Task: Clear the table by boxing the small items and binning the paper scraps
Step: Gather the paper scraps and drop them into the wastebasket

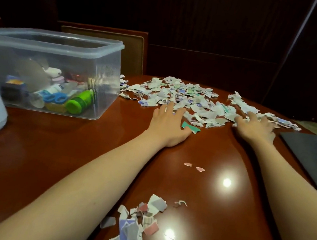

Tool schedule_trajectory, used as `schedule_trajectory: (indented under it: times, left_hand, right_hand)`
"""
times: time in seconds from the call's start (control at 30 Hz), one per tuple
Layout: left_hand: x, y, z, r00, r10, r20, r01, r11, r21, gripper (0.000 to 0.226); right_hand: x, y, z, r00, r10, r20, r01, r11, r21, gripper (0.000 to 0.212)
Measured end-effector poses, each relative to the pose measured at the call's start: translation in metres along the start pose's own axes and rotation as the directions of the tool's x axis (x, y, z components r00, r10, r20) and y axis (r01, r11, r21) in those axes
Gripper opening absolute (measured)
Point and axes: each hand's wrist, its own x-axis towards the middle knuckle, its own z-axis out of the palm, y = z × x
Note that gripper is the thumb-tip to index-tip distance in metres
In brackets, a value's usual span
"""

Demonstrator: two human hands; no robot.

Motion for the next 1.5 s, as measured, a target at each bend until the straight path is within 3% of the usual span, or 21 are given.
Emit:
schedule_trajectory:
  times: [0.1,0.2,0.27,0.43,0.53,0.57,0.73,0.93,1.03,1.17,1.37,1.5]
  left_hand:
    - [0.011,-0.005,0.004,0.994,-0.088,0.072,0.091,0.995,-0.044,0.066]
    - [0.018,-0.008,0.006,0.978,-0.134,0.158,0.145,0.988,-0.061,0.065]
    - [0.018,-0.008,0.007,0.975,-0.109,0.195,0.116,0.993,-0.027,0.062]
    - [0.011,-0.011,0.002,0.99,0.0,0.139,0.014,0.995,-0.098,0.056]
    - [0.001,-0.013,-0.004,0.991,0.027,0.135,0.008,0.968,-0.252,0.062]
    - [-0.002,-0.013,-0.005,0.988,0.031,0.149,0.011,0.961,-0.278,0.066]
    - [-0.021,-0.017,-0.012,0.979,0.127,0.159,-0.069,0.943,-0.326,0.049]
    - [-0.055,-0.019,-0.024,0.976,0.129,0.176,-0.056,0.929,-0.366,0.041]
    - [-0.075,-0.023,-0.028,0.972,0.123,0.198,-0.041,0.927,-0.374,0.044]
    - [-0.101,-0.028,-0.037,0.966,0.099,0.237,0.006,0.915,-0.404,0.05]
    - [-0.144,-0.036,-0.046,0.972,0.104,0.211,0.078,0.702,-0.708,0.028]
    - [-0.175,-0.037,-0.059,0.985,0.089,0.149,0.085,0.501,-0.862,0.049]
  right_hand:
    - [0.004,-0.01,0.007,0.979,-0.147,0.144,0.163,0.981,-0.104,0.059]
    - [-0.005,-0.025,0.011,0.924,-0.306,0.228,0.325,0.945,-0.049,0.042]
    - [-0.016,-0.039,0.013,0.884,-0.39,0.257,0.399,0.917,0.021,0.03]
    - [-0.055,-0.066,0.014,0.776,-0.551,0.305,0.533,0.833,0.148,0.028]
    - [-0.063,-0.067,0.015,0.777,-0.549,0.306,0.534,0.834,0.139,0.017]
    - [-0.064,-0.067,0.015,0.776,-0.553,0.303,0.537,0.831,0.143,0.023]
    - [-0.084,-0.07,0.015,0.765,-0.587,0.265,0.558,0.809,0.181,0.03]
    - [-0.122,-0.068,0.006,0.763,-0.59,0.264,0.551,0.807,0.213,0.026]
    - [-0.143,-0.066,-0.001,0.765,-0.59,0.26,0.52,0.803,0.291,0.02]
    - [-0.171,-0.064,-0.009,0.781,-0.569,0.259,0.437,0.793,0.424,0.032]
    - [-0.204,-0.06,-0.016,0.815,-0.538,0.216,0.263,0.676,0.689,0.024]
    - [-0.222,-0.064,-0.019,0.787,-0.577,0.218,0.261,0.632,0.73,0.033]
